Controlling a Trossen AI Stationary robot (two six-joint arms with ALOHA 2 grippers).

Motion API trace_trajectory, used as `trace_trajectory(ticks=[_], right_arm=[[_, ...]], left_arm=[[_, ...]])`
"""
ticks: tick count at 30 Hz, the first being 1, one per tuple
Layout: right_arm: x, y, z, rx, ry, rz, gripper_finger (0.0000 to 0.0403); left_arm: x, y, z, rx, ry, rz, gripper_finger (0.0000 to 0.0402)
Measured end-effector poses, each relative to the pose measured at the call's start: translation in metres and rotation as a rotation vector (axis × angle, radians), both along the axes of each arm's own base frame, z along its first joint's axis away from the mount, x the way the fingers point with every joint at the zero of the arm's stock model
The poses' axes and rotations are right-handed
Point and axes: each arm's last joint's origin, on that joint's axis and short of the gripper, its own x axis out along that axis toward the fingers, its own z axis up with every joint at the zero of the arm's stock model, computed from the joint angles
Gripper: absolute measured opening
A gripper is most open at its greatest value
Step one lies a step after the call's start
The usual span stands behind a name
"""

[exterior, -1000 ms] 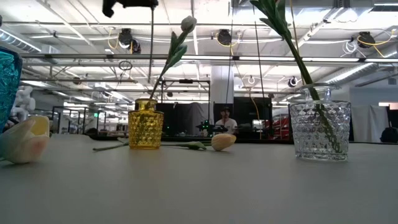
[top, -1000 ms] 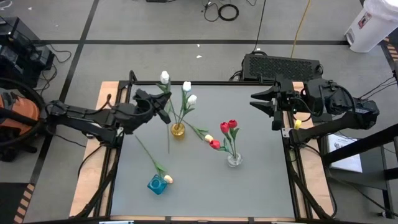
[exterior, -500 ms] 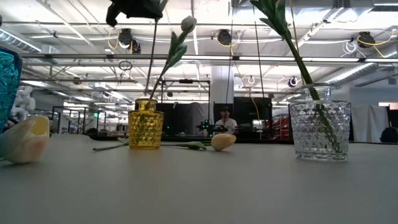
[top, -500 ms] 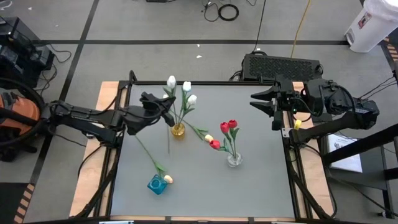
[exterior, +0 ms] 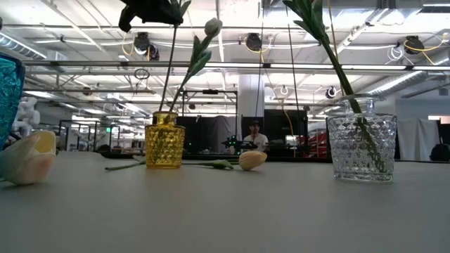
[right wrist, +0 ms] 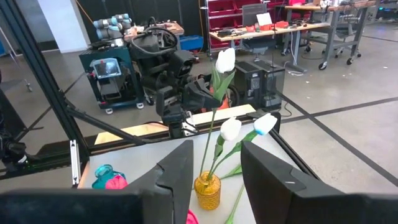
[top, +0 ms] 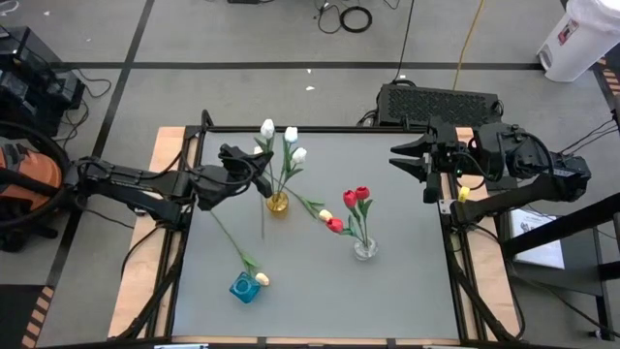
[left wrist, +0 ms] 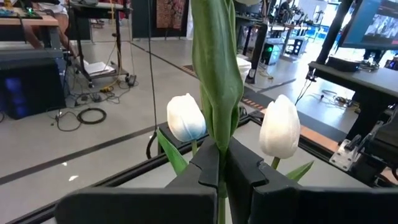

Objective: Sort flowers into vase by color
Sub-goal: Put the white tulip into the yellow vase

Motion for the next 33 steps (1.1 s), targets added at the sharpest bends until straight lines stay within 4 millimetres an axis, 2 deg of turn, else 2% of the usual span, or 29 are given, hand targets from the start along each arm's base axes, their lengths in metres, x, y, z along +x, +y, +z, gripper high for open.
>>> trace_trajectory(ticks=[17, 33], right_arm=[[0.0, 0.0, 0.0, -0.004, 0.001, 0.0, 0.0125], [0.0, 0.0, -0.001, 0.0, 0.009, 0.0, 0.0125]], left_arm=[[0.001, 0.013, 0.003, 0.01, -0.02, 0.016, 0.0008], [0.016, 0.013, -0.012, -0.01, 0.031, 0.004, 0.0008]])
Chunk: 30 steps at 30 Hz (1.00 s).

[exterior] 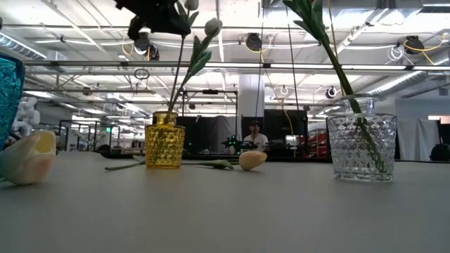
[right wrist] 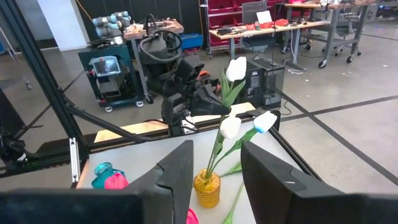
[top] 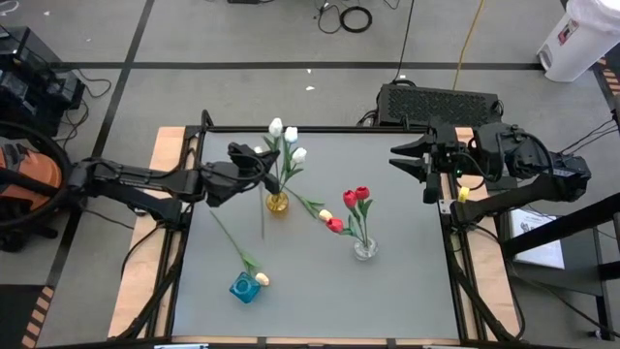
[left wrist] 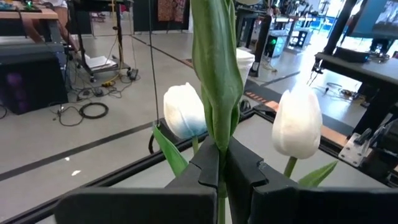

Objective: Sort flowers into vase by color
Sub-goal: Put the white tulip into the yellow vase

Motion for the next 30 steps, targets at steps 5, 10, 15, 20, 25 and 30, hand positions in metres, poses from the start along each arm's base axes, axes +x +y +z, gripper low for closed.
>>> trace_trajectory(ticks=[5, 10, 15, 20, 25, 30], right_arm=[[-0.0001, 0.0, -0.001, 0.0, 0.011, 0.0, 0.0125], [-0.0005, 0.0, -0.0023, 0.001, 0.024, 0.0, 0.0125], [-0.0004, 0.0, -0.0024, 0.001, 0.025, 0.0, 0.0125], [-0.0005, 0.0, -0.0028, 0.001, 0.03, 0.0, 0.0125], [-0.0005, 0.0, -0.0028, -0.003, 0.03, 0.0, 0.0125], [-0.0005, 0.0, -0.0027, -0.016, 0.031, 0.002, 0.0125]], left_arm=[[0.0025, -0.0001, -0.0033, 0.0, 0.017, 0.0, 0.0008], [0.0015, -0.0001, -0.0085, -0.017, 0.058, 0.004, 0.0011], [0.0011, -0.0002, -0.0097, -0.017, 0.072, 0.003, 0.0013], [0.0011, -0.0003, -0.0094, -0.018, 0.068, 0.002, 0.0015], [0.0018, -0.0011, -0.0098, -0.03, 0.07, -0.036, 0.0015], [0.0022, -0.0022, -0.0101, -0.035, 0.071, -0.059, 0.0016]])
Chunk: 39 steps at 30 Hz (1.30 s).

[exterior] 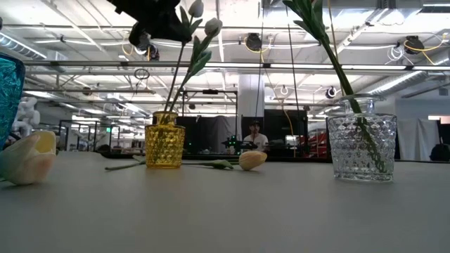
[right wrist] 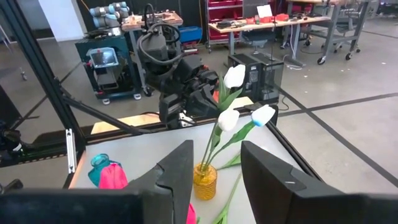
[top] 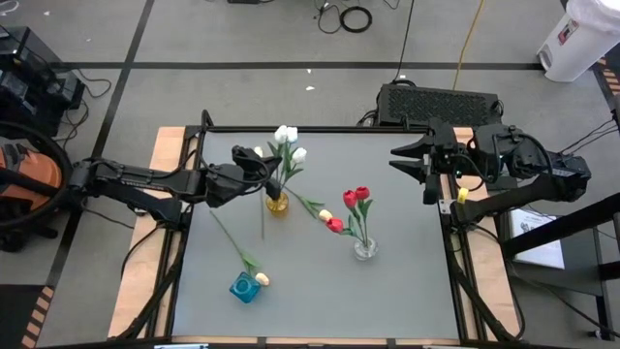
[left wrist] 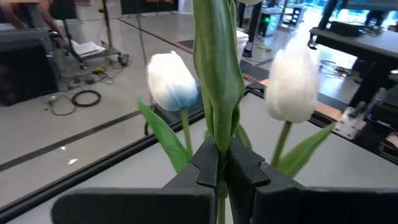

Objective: Sort flowers into vase by color
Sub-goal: Put the white tulip into the yellow vase, then put the top yellow tulip into the blue vase

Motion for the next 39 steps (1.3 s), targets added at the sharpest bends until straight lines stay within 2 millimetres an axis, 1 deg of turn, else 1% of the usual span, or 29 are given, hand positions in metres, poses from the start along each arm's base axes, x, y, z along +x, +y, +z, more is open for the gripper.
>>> trace_trajectory(ticks=[3, 5, 12, 15, 22, 29, 36, 39], right_arm=[[0.0, 0.0, 0.0, -0.004, 0.0, 0.001, 0.0125], [0.0, 0.0, 0.0, -0.004, 0.0, 0.001, 0.0125], [0.0, 0.0, 0.0, -0.005, -0.001, 0.001, 0.0125], [0.0, 0.0, 0.0, -0.005, -0.001, 0.001, 0.0125], [0.0, 0.0, 0.0, -0.005, -0.001, 0.001, 0.0125], [0.0, 0.0, 0.0, -0.013, 0.001, 0.002, 0.0125], [0.0, 0.0, 0.0, -0.02, 0.007, 0.004, 0.0125], [0.0, 0.0, 0.0, -0.021, 0.009, 0.004, 0.0125]], left_arm=[[0.001, -0.001, 0.0, -0.013, 0.001, -0.04, 0.0018], [0.001, -0.002, -0.001, -0.035, -0.004, -0.06, 0.0028], [0.0, -0.003, -0.005, -0.063, 0.025, -0.071, 0.0097], [0.0, -0.003, -0.005, -0.063, 0.028, -0.071, 0.0115], [-0.002, -0.003, -0.008, -0.111, 0.034, -0.069, 0.012], [-0.013, -0.007, -0.008, -0.224, 0.102, -0.116, 0.0121], [-0.029, -0.013, 0.011, -0.227, 0.094, -0.15, 0.0121], [-0.036, -0.015, 0.019, -0.262, 0.054, -0.155, 0.0121]])
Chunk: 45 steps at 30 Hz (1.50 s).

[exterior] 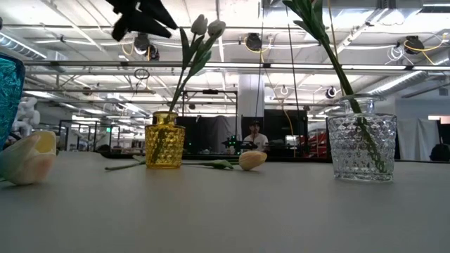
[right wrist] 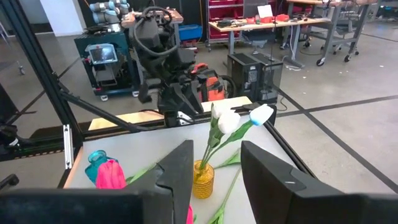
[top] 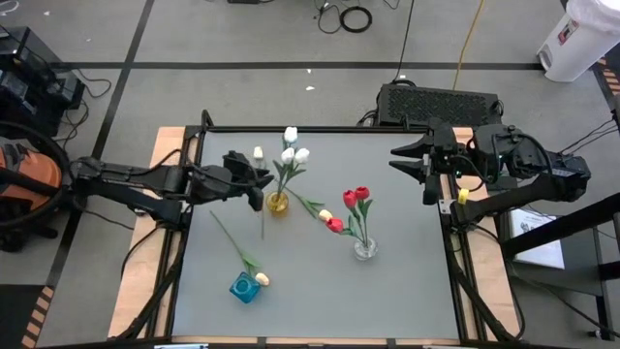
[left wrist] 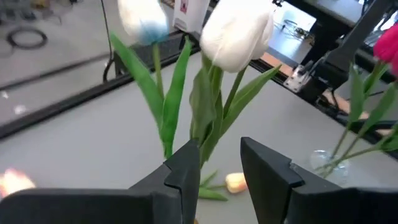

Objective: Sort flowers into vase by color
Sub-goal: Put the top yellow tulip into the blue vase

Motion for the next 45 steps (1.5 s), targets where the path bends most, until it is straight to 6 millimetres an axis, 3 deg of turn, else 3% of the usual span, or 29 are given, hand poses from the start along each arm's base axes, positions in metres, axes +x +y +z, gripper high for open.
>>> trace_trajectory(ticks=[10, 19, 33, 45], right_arm=[[0.0, 0.0, -0.001, -0.013, 0.009, 0.002, 0.0125], [0.0, 0.0, -0.001, -0.013, 0.009, 0.003, 0.0125], [0.0, 0.0, -0.001, -0.013, 0.011, 0.002, 0.0125], [0.0, 0.0, -0.002, -0.025, 0.028, 0.005, 0.0125]], left_arm=[[-0.023, -0.001, 0.002, -0.35, -0.037, 0.059, 0.0121], [-0.034, 0.007, -0.013, -0.523, 0.029, 0.29, 0.0121], [-0.033, 0.05, -0.028, -0.566, 0.086, 0.57, 0.0121], [-0.016, 0.098, -0.063, -0.733, 0.297, 0.575, 0.0121]])
